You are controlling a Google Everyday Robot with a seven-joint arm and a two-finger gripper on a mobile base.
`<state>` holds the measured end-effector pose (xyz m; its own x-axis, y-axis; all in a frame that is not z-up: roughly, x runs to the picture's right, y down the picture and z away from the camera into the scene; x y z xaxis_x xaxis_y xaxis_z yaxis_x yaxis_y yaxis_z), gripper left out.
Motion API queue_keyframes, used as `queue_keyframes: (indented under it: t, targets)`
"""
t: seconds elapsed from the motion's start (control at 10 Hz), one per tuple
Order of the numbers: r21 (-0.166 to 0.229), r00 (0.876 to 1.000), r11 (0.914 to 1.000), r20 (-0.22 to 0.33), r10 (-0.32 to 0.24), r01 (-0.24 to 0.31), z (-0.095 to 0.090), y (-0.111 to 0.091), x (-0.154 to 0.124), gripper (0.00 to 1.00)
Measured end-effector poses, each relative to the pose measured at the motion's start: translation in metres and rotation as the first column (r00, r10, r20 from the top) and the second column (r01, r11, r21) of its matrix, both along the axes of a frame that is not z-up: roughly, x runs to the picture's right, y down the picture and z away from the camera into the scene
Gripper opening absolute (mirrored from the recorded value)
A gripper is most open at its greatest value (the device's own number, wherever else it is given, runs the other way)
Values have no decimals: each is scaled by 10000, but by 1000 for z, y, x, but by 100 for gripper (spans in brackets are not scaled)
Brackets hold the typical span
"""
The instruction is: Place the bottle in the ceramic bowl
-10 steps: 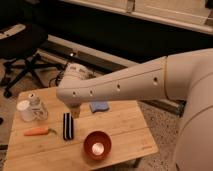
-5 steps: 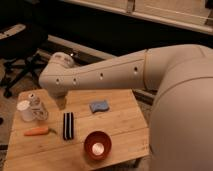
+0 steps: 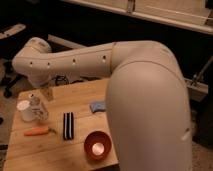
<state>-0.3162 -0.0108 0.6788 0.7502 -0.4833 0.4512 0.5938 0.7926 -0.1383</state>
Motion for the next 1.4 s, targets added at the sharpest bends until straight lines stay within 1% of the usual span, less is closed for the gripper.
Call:
queue_keyframes:
  t: [0.1,0.3,0.5,0.9,1.2,1.3,1.4]
  targets:
    - [-14,9998,9998,74,-190,190,2,-3,-12,80]
    - [-147,9983,9984,210,-539,542,11,-1,-33,80]
    - [-251,9966,9967,310,-763,771,20,1,-49,80]
    - [-541,9912,9900,294,-1289,1303,40,9,-73,80]
    - [-781,9875,9844,160,-1569,1577,57,17,-79,80]
    - [-901,9867,9826,84,-1625,1626,64,21,-78,77]
    - [-1031,9865,9812,6,-1640,1632,70,24,-75,69]
